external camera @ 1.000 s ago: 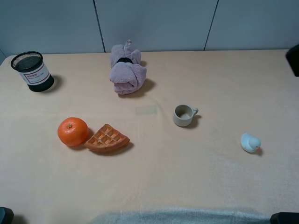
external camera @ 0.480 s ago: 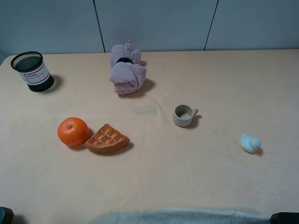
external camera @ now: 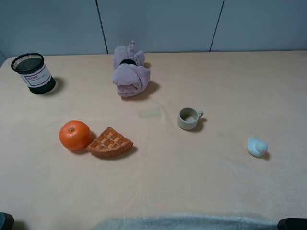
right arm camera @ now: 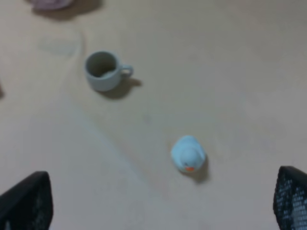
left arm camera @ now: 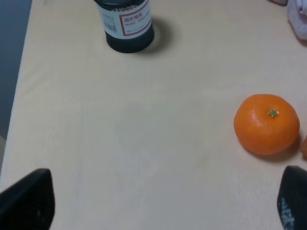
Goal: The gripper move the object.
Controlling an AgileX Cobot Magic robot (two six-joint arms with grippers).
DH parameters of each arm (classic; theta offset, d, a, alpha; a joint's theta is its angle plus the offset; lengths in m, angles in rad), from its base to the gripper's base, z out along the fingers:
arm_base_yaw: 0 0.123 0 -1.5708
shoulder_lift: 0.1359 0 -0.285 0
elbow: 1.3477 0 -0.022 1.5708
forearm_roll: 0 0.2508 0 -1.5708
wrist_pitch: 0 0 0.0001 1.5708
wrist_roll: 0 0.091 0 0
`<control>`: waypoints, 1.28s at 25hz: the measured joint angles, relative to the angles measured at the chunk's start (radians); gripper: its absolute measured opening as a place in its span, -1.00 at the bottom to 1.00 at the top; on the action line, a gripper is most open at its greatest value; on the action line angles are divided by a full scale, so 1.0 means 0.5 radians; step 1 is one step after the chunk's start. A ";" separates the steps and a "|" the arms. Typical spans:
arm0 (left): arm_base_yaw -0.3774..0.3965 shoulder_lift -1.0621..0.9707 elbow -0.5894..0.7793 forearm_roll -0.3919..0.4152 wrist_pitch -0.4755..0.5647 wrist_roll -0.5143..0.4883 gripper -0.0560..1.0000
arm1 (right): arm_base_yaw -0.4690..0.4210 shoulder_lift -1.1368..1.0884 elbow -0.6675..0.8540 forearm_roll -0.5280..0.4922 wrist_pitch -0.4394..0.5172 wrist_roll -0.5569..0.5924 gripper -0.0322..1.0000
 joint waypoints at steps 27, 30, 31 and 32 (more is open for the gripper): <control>0.000 0.000 0.000 0.000 0.000 0.000 0.85 | -0.724 -0.465 0.408 -0.047 -0.384 -0.073 0.40; 0.000 0.000 0.000 0.000 0.000 0.000 0.85 | -0.724 -0.465 0.408 -0.047 -0.386 -0.073 0.40; 0.000 0.000 0.000 0.000 0.000 0.000 0.85 | -0.724 -0.465 0.408 -0.047 -0.386 -0.073 0.40; 0.000 0.000 0.000 0.000 0.000 0.000 0.85 | -0.724 -0.465 0.408 -0.047 -0.386 -0.073 0.40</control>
